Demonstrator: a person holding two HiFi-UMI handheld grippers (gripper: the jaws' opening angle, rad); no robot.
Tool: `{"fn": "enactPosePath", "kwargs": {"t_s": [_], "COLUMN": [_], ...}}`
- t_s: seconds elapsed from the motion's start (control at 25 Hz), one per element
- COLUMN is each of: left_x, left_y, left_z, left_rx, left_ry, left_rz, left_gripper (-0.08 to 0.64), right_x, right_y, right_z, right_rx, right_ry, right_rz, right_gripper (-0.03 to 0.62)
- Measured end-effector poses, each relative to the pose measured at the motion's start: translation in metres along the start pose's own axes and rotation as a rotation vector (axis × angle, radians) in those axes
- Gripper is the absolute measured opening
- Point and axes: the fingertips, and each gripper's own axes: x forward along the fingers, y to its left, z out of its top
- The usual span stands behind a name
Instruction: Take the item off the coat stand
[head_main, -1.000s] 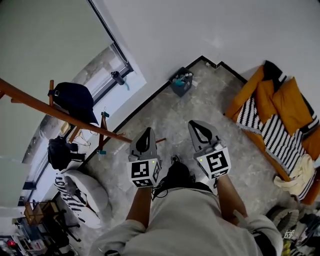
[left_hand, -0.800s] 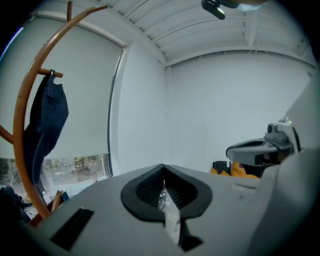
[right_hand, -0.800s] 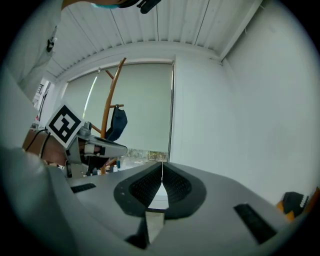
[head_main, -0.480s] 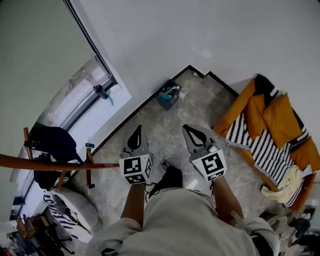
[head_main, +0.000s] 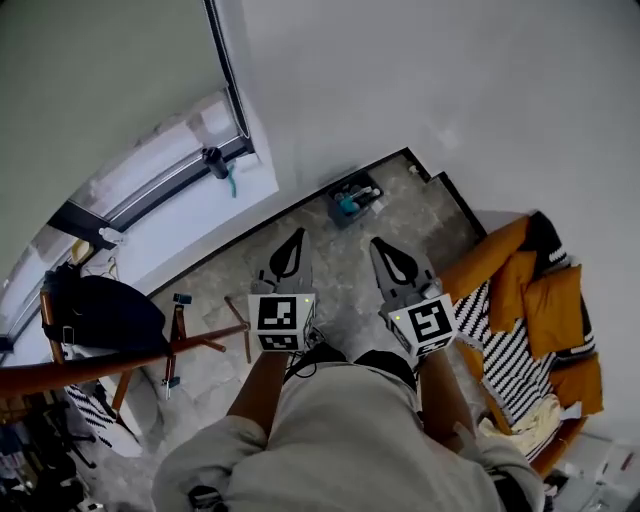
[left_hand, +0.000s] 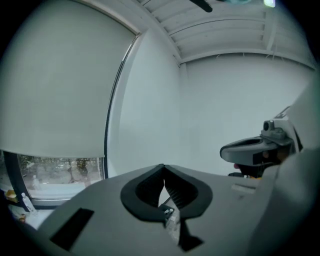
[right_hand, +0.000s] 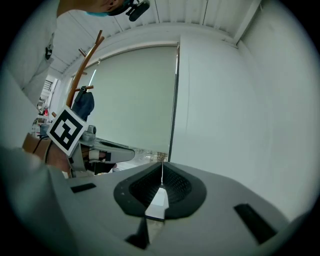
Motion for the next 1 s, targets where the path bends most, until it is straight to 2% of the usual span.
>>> {"fn": "enactPosePath", "kwargs": {"t_s": [0.28, 0.44, 0.68, 1.0], "left_x": [-0.007, -0.02, -0.049, -0.095], "left_y": [0.053, 0.074, 0.103, 0.12], "left_z": [-0.014, -0.012, -0.015, -0.015], "left_rx": [-0.047, -0.036, -0.063, -0.103], "left_ry": [0.029, 0.023, 0.033, 0.033], "left_rz": [0.158, 0.256, 0.469, 0.742], "left_gripper": [0.011, 0.011, 0.011, 0.011], "right_x": [0.063, 0.088, 0.123, 0.146], "right_y": [0.025, 0.047, 0.081, 0.12], "right_z": [0.008, 0.007, 0.015, 0.031], "right_rx": [-0.021, -0.026, -0.038, -0.049], "right_ry": [-0.002, -0.009, -0.041, -0.084], "right_rz": [0.174, 0.296, 0.519, 0.781], "right_gripper": [0.006, 0.006, 0.006, 0.006]}}
